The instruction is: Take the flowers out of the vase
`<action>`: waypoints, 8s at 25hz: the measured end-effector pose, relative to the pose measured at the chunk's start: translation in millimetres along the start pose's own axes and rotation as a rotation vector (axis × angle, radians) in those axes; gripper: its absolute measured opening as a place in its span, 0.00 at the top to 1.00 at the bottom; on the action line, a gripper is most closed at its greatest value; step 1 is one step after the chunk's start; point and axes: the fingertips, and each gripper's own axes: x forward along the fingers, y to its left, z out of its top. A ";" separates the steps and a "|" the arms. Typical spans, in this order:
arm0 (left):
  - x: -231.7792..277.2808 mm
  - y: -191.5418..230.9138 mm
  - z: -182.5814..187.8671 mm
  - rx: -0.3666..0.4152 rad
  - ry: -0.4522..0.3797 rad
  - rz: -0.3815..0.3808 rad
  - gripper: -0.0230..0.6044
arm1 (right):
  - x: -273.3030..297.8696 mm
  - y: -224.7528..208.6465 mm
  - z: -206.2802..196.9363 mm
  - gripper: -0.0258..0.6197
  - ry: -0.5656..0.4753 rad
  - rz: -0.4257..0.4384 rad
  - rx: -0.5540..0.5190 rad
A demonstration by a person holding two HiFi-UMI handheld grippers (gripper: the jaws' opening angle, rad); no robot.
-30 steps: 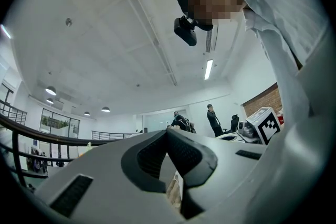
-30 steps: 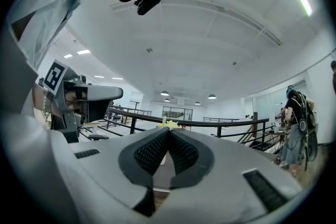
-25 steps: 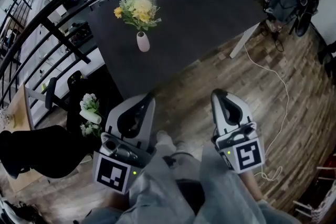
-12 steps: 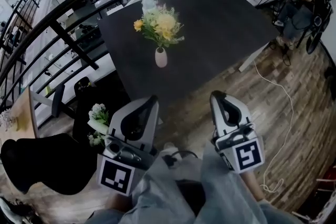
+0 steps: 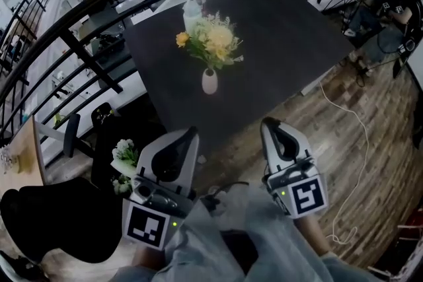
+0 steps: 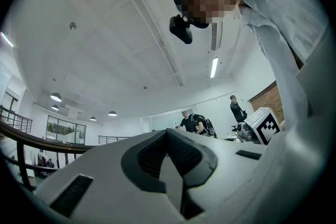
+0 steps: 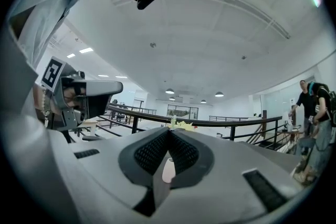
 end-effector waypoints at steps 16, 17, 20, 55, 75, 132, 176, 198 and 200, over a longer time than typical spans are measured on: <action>19.7 40.5 -15.9 -0.011 0.026 0.118 0.96 | 72.9 -25.0 -34.5 0.95 0.081 0.101 0.074; 22.2 44.1 -17.5 -0.012 0.032 0.131 0.96 | 79.5 -26.3 -36.3 0.95 0.088 0.119 0.074; 30.1 55.8 -20.9 -0.011 0.039 0.173 0.96 | 98.3 -30.1 -45.6 0.82 0.125 0.176 0.069; 84.8 94.1 -32.8 0.088 0.084 0.531 0.96 | 226.2 -40.7 -137.3 0.37 0.322 0.534 0.230; 79.4 97.7 -47.7 0.099 0.124 0.581 0.96 | 254.8 -19.7 -144.7 0.38 0.252 0.630 0.299; 95.9 93.0 -42.2 0.098 0.064 0.501 0.96 | 255.2 -92.9 -10.1 0.82 -0.141 0.475 0.328; 130.1 87.8 -73.9 0.021 0.123 0.408 0.96 | 224.0 -116.1 -223.6 0.84 0.378 0.371 0.310; 134.7 88.8 -82.1 -0.004 0.154 0.367 0.96 | 219.6 -133.4 -281.6 0.69 0.565 0.218 0.249; 132.8 88.1 -82.0 -0.003 0.151 0.367 0.96 | 218.6 -134.1 -280.5 0.68 0.561 0.209 0.249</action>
